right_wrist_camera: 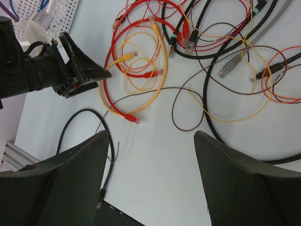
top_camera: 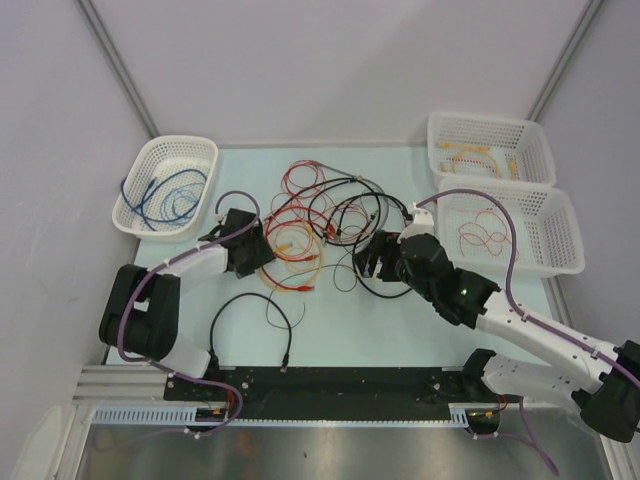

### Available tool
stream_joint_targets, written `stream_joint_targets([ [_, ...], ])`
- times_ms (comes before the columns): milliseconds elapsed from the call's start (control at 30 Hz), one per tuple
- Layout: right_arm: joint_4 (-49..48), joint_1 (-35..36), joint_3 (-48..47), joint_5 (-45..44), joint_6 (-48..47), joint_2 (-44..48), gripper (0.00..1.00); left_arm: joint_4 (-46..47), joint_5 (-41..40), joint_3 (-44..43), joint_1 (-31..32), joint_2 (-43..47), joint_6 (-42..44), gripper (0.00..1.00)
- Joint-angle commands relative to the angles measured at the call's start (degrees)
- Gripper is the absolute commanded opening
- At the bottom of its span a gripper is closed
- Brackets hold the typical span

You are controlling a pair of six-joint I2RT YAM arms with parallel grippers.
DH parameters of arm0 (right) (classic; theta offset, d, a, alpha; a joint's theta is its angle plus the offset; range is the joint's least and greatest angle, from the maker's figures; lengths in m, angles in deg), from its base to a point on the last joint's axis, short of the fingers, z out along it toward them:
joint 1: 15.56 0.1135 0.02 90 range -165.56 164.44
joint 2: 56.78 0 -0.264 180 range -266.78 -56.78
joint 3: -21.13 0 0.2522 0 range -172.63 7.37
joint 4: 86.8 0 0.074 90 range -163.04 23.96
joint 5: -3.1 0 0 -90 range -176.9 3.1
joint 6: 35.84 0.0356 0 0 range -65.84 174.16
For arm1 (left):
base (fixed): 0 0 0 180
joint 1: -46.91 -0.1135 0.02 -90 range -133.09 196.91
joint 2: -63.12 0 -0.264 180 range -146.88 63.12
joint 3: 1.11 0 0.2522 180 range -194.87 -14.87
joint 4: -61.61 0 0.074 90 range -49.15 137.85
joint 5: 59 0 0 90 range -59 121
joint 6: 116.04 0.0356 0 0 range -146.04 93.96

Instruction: Untangle the cables

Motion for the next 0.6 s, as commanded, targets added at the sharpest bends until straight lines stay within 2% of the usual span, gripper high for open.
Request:
stream_joint_targets([
  [0,-1.1,-0.3,1.0,-1.6,-0.8,1.3,0.77,0.8,0.4,-1.2,-0.2,-1.2,2.4,0.6],
  [67,-1.3,-0.6,1.6,-1.3,-0.7,1.2,0.77,1.1,0.3,-1.1,-0.2,-1.0,2.9,0.51],
  [100,-1.5,-0.8,1.7,-1.1,-0.4,1.2,0.77,1.3,0.3,-1.1,-0.2,-0.9,3.4,0.37],
  [167,-1.5,-1.0,1.9,-0.9,-0.2,1.0,0.77,1.0,0.1,-1.4,-0.2,-1.1,4.0,0.19],
  [267,-1.5,-1.1,2.1,-0.8,0.0,1.2,0.77,0.2,-0.9,-1.9,-0.2,-1.6,5.2,0.06],
  [400,-1.0,-1.0,2.1,-1.2,0.0,2.1,0.76,-0.4,-2.1,-2.0,-0.2,-1.5,6.6,0.0],
  [533,-0.3,-1.1,2.1,-1.5,0.0,3.5,0.76,-1.5,-1.7,-2.4,-0.2,3.6,6.6,0.0],
  [567,0.1,-1.1,2.1,-1.6,0.0,4.2,0.75,-1.5,-1.2,-2.4,-0.2,7.9,6.7,0.0],
])
